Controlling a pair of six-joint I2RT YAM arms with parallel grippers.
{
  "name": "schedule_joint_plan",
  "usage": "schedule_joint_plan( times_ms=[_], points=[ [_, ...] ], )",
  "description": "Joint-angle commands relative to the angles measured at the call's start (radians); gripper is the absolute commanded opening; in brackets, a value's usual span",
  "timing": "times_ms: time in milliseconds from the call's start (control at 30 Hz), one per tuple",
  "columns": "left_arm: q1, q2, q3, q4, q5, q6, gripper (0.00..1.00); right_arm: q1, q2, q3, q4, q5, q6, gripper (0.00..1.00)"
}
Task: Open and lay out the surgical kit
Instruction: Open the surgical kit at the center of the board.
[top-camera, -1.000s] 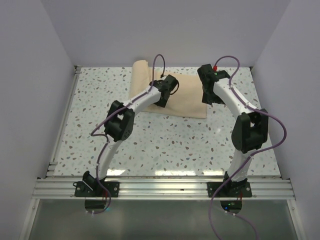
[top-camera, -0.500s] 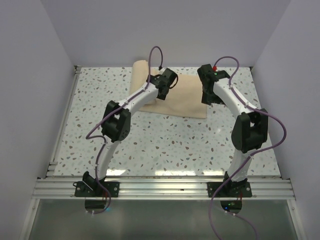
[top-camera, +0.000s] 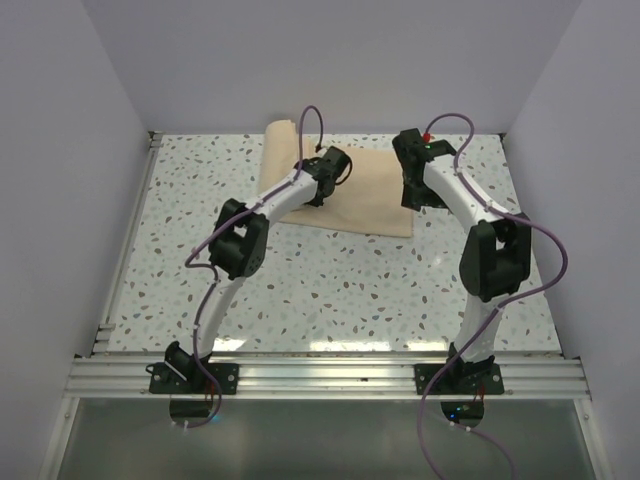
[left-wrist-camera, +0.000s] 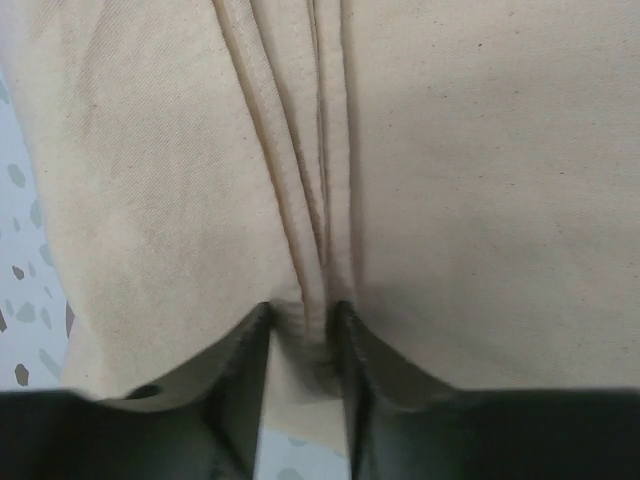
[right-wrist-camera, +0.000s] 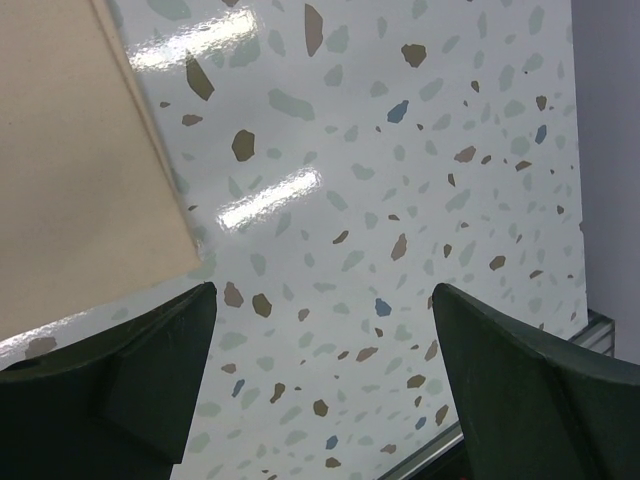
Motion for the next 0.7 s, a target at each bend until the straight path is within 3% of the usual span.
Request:
schedule_joint_plan(
  times_ms=[0, 100, 267, 367, 567, 600, 633, 667],
  points=[
    [0.032, 0.003, 0.004, -0.007, -0.003, -0.003, 0.27, 0.001, 0.004, 0.038, -0.018, 0.006, 0.000, 0.93],
    [0.044, -0.020, 0.005, -0.013, 0.007, -0.006, 0.00, 0.001, 0.012, 0.041, -0.018, 0.006, 0.000, 0.92],
    [0.094, -0.138, 0.052, -0.053, 0.005, -0.010, 0.00, 0.001, 0.036, 0.069, -0.024, -0.007, 0.002, 0.92],
    [0.179, -0.256, 0.050, -0.088, 0.011, -0.044, 0.00, 0.002, 0.059, 0.102, -0.019, -0.047, -0.006, 0.91],
    [0.441, -0.449, -0.163, -0.061, 0.071, -0.064, 0.00, 0.021, 0.130, 0.197, 0.007, -0.124, -0.027, 0.91],
    [0.491, -0.457, -0.196, -0.055, 0.080, -0.065, 0.02, 0.025, 0.141, 0.229, 0.018, -0.136, -0.035, 0.91],
    [0.516, -0.474, -0.255, -0.056, 0.115, -0.075, 0.10, 0.025, 0.153, 0.250, 0.019, -0.158, -0.037, 0.91],
    [0.538, -0.482, -0.286, -0.055, 0.126, -0.087, 0.56, 0.024, 0.168, 0.271, 0.021, -0.170, -0.040, 0.91]
  ],
)
